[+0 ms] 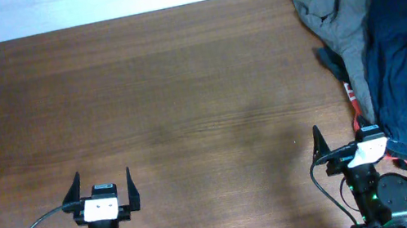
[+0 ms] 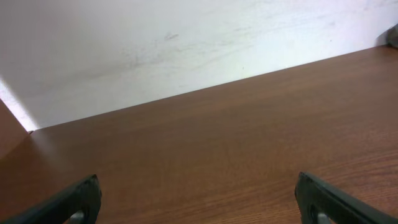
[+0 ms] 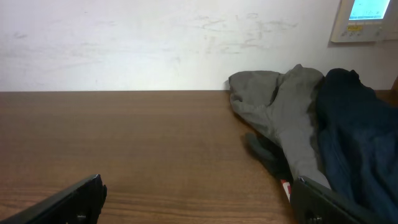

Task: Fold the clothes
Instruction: 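Move the right gripper toward the clothes pile at the right edge, then grasp the navy shorts in the pile with the right gripper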

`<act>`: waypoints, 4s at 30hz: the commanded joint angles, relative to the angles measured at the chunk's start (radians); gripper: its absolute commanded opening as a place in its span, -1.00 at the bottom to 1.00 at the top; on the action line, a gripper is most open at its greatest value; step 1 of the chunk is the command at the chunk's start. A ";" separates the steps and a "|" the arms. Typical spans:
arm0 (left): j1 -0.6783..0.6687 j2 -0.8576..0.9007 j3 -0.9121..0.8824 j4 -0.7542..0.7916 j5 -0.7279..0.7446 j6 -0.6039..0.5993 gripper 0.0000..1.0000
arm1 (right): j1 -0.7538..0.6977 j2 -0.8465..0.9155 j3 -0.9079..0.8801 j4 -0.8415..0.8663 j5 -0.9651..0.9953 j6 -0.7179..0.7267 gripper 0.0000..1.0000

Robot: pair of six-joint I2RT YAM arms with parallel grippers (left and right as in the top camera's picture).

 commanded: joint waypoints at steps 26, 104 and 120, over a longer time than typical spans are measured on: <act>0.006 -0.010 -0.006 -0.002 0.000 -0.013 0.98 | -0.007 -0.010 -0.009 -0.001 0.009 0.004 0.97; -0.008 1.675 1.520 -0.708 0.544 -0.036 0.98 | -0.209 1.518 1.308 -0.339 0.143 0.099 0.90; -0.025 1.679 1.520 -0.702 0.542 -0.036 0.98 | -0.354 1.784 1.308 -0.326 0.135 0.140 0.75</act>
